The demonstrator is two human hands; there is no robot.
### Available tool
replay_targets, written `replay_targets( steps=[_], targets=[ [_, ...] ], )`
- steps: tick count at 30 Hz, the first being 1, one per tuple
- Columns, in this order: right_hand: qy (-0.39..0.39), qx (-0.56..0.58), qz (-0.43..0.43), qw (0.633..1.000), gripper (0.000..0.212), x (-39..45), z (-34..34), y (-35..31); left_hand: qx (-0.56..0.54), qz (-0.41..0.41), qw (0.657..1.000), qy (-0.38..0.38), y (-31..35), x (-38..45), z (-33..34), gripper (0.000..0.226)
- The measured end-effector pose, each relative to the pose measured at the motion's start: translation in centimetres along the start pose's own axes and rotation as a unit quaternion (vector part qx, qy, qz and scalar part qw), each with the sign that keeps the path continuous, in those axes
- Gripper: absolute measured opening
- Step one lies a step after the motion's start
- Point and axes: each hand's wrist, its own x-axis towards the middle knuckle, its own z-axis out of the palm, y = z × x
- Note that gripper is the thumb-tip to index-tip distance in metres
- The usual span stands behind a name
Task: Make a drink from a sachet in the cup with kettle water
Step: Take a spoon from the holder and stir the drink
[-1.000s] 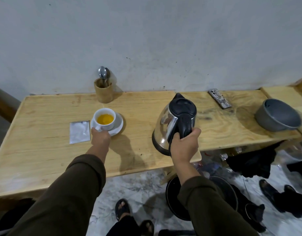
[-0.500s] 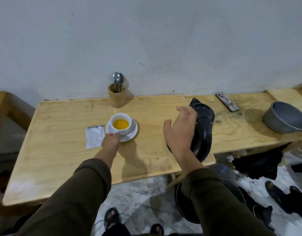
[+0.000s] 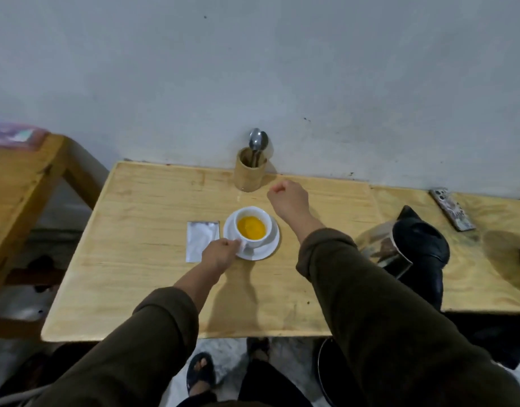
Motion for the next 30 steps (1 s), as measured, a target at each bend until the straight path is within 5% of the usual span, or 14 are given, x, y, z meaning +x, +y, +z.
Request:
replay_targets(
  steps=[5, 10, 19, 30],
  targets=[
    [-0.019, -0.057, -0.026, 0.998, 0.028, 5.4, 1.9, -1.1, -0.070, -0.030, 0.997, -0.018, -0.2, 0.5, -1.0, 0.037],
    [-0.015, 0.016, 0.034, 0.999, 0.028, 9.9, 2.9, -2.0, -0.073, -0.048, 0.995, -0.040, 0.3, 0.2, -1.7, 0.024],
    [0.040, 0.068, 0.054, 0.995, 0.059, 13.3, 5.3, -2.6, -0.124, -0.071, 0.990, 0.008, -0.1, -0.3, -0.7, 0.016],
    [0.094, 0.117, 0.072, 0.986, 0.044, 13.4, 6.1, -2.7, -0.128, -0.071, 0.989, 0.021, 0.1, -0.3, -0.4, 0.014]
  ],
)
